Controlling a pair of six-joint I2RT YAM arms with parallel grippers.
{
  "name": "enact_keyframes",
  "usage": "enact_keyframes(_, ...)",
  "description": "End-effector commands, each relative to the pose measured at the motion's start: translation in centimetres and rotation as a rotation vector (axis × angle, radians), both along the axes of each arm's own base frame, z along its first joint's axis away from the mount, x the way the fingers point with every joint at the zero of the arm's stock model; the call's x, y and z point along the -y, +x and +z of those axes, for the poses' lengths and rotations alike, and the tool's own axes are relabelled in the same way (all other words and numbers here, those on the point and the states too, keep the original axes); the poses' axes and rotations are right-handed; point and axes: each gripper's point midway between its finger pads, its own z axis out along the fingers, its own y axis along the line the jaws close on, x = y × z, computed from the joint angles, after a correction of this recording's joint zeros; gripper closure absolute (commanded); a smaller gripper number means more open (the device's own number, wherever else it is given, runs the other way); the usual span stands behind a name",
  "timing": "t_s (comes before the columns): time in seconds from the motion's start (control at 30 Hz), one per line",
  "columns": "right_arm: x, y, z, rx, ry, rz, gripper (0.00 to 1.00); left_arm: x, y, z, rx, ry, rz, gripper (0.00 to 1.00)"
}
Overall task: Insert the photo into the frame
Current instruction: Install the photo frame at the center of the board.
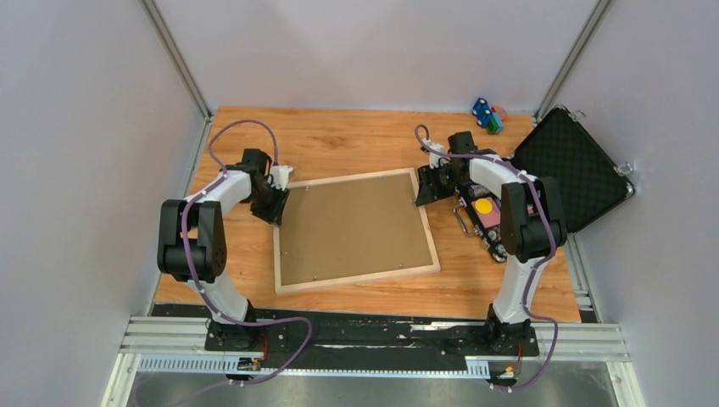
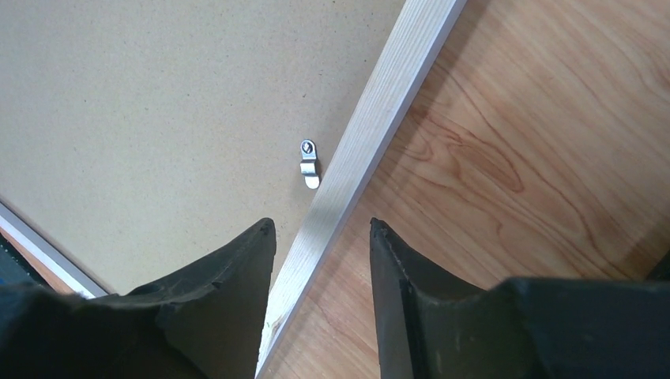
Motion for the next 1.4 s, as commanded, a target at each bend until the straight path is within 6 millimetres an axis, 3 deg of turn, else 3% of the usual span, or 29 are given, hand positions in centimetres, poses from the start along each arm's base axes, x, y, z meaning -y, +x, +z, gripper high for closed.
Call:
enact_keyframes(0.0, -0.5, 0.8, 0.8, 0.053, 0.013, 0.02, 0.53, 0.1, 0.1, -1.0, -0.024, -0.01, 0.005, 0.61)
enact_keyframes(0.2, -0.9, 1.9, 0.3, 0.056, 0.0, 0.012, 0.53, 0.0, 0.0, -1.0, -0.026, -0.011, 0.008, 0.61)
enact_keyframes(0.9, -1.4, 2.8, -1.3, 0.089, -0.126, 0.014, 0.6, 0.3, 0.0, -0.9, -0.026, -0.022, 0.003, 0.62)
enact_keyframes(1.37, -1.9, 4.3, -1.1, 0.086, -0.103, -0.047, 0.72, 0.4, -0.2, -1.1, -0.036, -0.027, -0.001, 0.63)
